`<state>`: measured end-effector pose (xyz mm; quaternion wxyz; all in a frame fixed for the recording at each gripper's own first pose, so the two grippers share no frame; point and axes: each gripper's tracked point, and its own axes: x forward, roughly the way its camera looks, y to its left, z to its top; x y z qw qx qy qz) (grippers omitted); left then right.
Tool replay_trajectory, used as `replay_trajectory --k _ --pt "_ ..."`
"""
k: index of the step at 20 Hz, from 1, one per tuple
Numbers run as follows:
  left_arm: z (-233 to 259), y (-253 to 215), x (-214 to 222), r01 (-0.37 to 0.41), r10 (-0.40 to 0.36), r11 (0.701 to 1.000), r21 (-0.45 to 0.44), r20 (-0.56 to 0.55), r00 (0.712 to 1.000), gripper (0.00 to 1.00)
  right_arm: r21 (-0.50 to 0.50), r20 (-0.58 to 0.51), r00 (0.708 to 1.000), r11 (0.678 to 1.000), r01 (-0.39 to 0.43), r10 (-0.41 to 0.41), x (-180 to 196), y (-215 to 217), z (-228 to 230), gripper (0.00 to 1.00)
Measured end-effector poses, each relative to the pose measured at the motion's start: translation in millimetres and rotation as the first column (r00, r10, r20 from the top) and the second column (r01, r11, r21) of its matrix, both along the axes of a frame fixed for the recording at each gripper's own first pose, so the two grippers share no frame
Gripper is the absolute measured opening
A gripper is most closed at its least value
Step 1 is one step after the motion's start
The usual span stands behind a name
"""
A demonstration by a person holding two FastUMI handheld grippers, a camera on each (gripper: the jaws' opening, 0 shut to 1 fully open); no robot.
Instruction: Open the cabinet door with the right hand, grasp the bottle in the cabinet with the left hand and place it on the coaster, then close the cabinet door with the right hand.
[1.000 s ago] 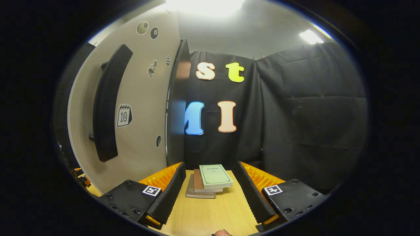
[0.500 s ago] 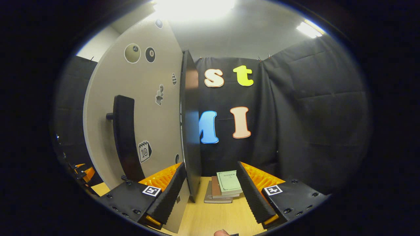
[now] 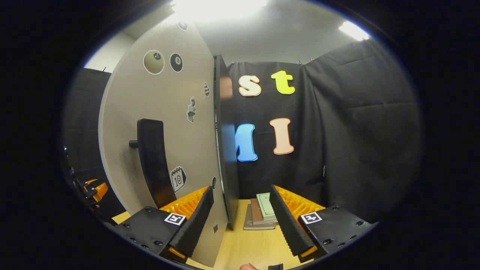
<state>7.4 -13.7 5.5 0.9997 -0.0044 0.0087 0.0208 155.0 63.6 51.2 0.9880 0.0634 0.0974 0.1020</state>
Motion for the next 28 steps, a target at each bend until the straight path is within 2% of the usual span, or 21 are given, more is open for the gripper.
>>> replay_trajectory --k 1,2,3,5,6,9,10,11,12,14,15,16,18,28 --pt "0 2 5 0.012 -0.012 1.000 -0.005 0.001 1.000 0.70 0.003 -0.006 1.000 1.000 0.008 -0.008 0 1 -1 0.96" --pt "-2 3 9 0.024 -0.024 1.000 -0.013 0.002 1.000 0.70 0.005 -0.010 1.000 1.000 0.016 -0.016 -1 1 -1 0.96" --pt "-1 3 14 0.036 -0.036 0.999 -0.021 0.003 0.999 0.70 0.005 -0.012 1.000 1.000 0.022 -0.022 -2 2 0 0.89" --pt "-4 7 22 0.057 -0.057 0.998 -0.031 0.004 0.998 0.70 -0.008 -0.017 0.999 0.999 0.032 -0.032 -3 2 -1 0.90" --pt "-5 7 26 0.067 -0.067 0.997 -0.034 0.004 0.998 0.71 -0.018 -0.016 0.999 0.999 0.035 -0.035 -4 2 0 0.95" --pt "-6 10 31 0.092 -0.092 0.995 -0.034 0.004 0.996 0.71 -0.052 -0.010 0.999 0.998 0.032 -0.032 -1 2 -1 0.95" --pt "-6 13 31 0.097 -0.097 0.995 -0.034 0.004 0.995 0.71 -0.057 -0.009 1.000 0.998 0.027 -0.027 -2 3 -1 0.90" --pt "-6 14 32 0.103 -0.102 0.994 -0.035 0.005 0.995 0.71 -0.061 -0.007 1.000 0.998 0.021 -0.022 -2 5 -1 0.95" --pt "-5 18 31 0.105 -0.105 0.994 -0.036 0.006 0.994 0.71 -0.062 -0.006 1.000 0.998 0.016 -0.016 -2 7 0 0.95" --pt "-6 26 31 0.107 -0.107 0.993 -0.043 0.006 0.994 0.72 -0.062 -0.005 1.000 0.998 0.006 -0.007 -3 12 0 0.95" --pt "-6 32 30 0.105 -0.105 0.993 -0.046 0.005 0.994 0.73 -0.066 -0.003 1.000 0.998 0.003 -0.003 -2 14 0 0.89" --pt "-8 36 30 0.101 -0.101 0.994 -0.049 0.004 0.995 0.73 -0.070 -0.002 1.000 0.998 0.001 -0.001 -2 15 1 0.95" --pt "-9 47 29 0.092 -0.093 0.994 -0.054 -0.001 0.996 0.70 -0.078 -0.002 1.000 0.997 0.001 -0.001 0 16 1 0.95" --pt "-24 85 28 0.057 -0.059 0.997 -0.056 -0.021 0.998 0.72 -0.075 -0.009 1.000 0.997 -0.022 0.021 1 31 0 0.96"
